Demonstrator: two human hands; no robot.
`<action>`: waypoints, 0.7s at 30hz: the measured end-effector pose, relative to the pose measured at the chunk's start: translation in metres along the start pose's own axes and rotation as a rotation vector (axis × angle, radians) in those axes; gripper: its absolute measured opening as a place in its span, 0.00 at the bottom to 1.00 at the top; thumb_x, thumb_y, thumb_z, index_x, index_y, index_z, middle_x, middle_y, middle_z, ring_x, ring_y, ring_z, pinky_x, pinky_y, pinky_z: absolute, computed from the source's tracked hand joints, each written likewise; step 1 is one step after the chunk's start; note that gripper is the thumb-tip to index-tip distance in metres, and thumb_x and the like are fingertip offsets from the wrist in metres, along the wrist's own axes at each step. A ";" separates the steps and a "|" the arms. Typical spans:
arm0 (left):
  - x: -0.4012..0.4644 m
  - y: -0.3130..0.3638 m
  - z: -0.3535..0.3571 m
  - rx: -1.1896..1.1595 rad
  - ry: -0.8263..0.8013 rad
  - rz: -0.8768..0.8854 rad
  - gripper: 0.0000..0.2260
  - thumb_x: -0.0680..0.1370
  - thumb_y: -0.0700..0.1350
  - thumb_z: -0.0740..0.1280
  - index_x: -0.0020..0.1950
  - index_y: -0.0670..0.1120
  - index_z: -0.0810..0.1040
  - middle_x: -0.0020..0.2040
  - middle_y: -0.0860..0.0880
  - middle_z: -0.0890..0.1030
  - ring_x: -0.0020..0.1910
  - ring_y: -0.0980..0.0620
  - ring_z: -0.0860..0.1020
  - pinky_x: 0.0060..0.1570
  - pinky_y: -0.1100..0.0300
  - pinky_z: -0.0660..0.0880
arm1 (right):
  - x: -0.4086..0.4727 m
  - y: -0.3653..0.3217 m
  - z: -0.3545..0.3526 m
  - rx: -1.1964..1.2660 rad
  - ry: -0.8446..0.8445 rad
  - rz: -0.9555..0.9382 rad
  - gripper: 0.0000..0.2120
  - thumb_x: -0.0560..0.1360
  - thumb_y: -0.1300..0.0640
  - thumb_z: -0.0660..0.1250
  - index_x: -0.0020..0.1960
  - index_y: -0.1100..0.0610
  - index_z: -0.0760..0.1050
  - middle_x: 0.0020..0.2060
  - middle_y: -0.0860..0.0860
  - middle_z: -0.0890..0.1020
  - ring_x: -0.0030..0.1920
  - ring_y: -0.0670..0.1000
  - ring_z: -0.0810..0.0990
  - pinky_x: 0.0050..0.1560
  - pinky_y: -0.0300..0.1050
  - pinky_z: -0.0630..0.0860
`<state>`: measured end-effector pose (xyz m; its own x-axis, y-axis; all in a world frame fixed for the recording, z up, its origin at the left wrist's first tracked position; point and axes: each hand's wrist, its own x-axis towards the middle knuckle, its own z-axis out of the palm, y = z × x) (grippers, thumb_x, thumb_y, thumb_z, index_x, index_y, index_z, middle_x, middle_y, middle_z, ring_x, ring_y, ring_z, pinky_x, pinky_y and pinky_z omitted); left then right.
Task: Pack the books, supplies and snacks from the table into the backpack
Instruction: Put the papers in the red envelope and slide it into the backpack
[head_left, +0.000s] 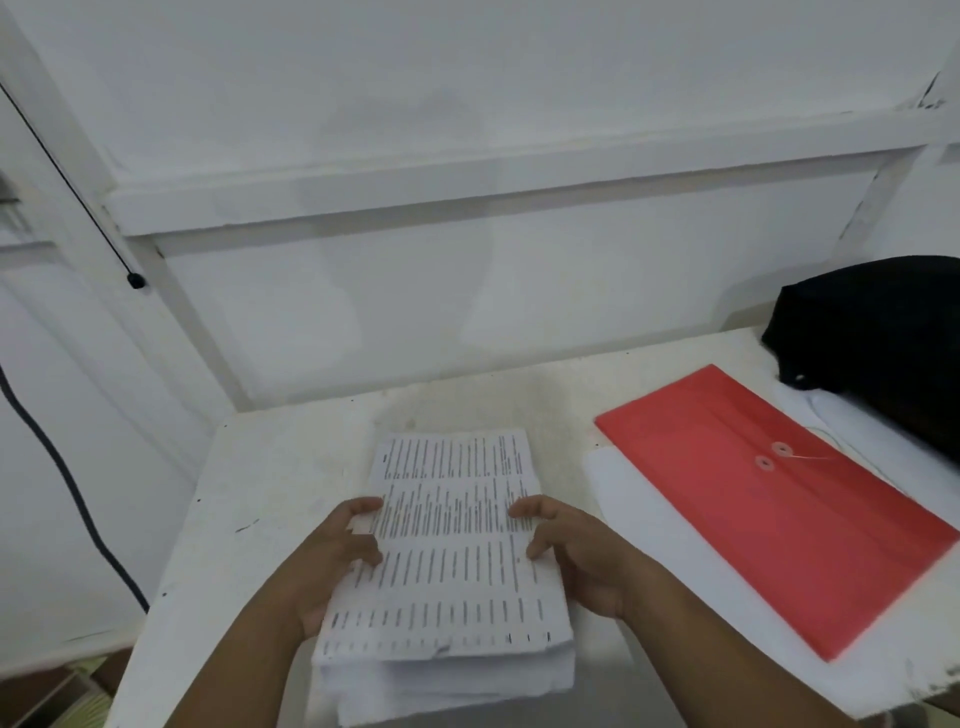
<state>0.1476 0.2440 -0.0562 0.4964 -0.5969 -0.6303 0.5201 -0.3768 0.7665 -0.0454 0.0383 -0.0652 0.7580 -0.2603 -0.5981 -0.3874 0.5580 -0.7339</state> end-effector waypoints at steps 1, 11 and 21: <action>0.000 0.000 0.006 0.031 0.012 0.046 0.24 0.76 0.27 0.60 0.64 0.50 0.74 0.63 0.38 0.77 0.54 0.31 0.80 0.51 0.36 0.80 | 0.000 -0.004 -0.002 -0.054 0.008 -0.003 0.18 0.75 0.72 0.57 0.59 0.58 0.76 0.57 0.57 0.83 0.56 0.61 0.83 0.57 0.60 0.80; -0.009 0.018 0.072 0.525 0.247 0.664 0.28 0.78 0.31 0.62 0.65 0.64 0.66 0.63 0.66 0.72 0.50 0.58 0.79 0.42 0.56 0.81 | -0.030 -0.052 -0.011 -0.753 0.143 -0.717 0.20 0.80 0.67 0.57 0.63 0.45 0.70 0.66 0.46 0.73 0.51 0.41 0.80 0.45 0.40 0.83; 0.007 -0.019 0.072 0.072 0.042 0.195 0.24 0.78 0.29 0.65 0.68 0.53 0.71 0.63 0.42 0.81 0.57 0.39 0.82 0.59 0.36 0.77 | -0.016 -0.047 -0.065 -0.573 -0.023 -0.158 0.24 0.80 0.66 0.60 0.69 0.43 0.66 0.60 0.51 0.77 0.52 0.54 0.84 0.46 0.54 0.84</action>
<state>0.0910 0.1956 -0.0659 0.6125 -0.6339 -0.4723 0.3609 -0.3073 0.8805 -0.0731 -0.0350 -0.0423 0.8383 -0.2848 -0.4649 -0.4855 -0.0018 -0.8743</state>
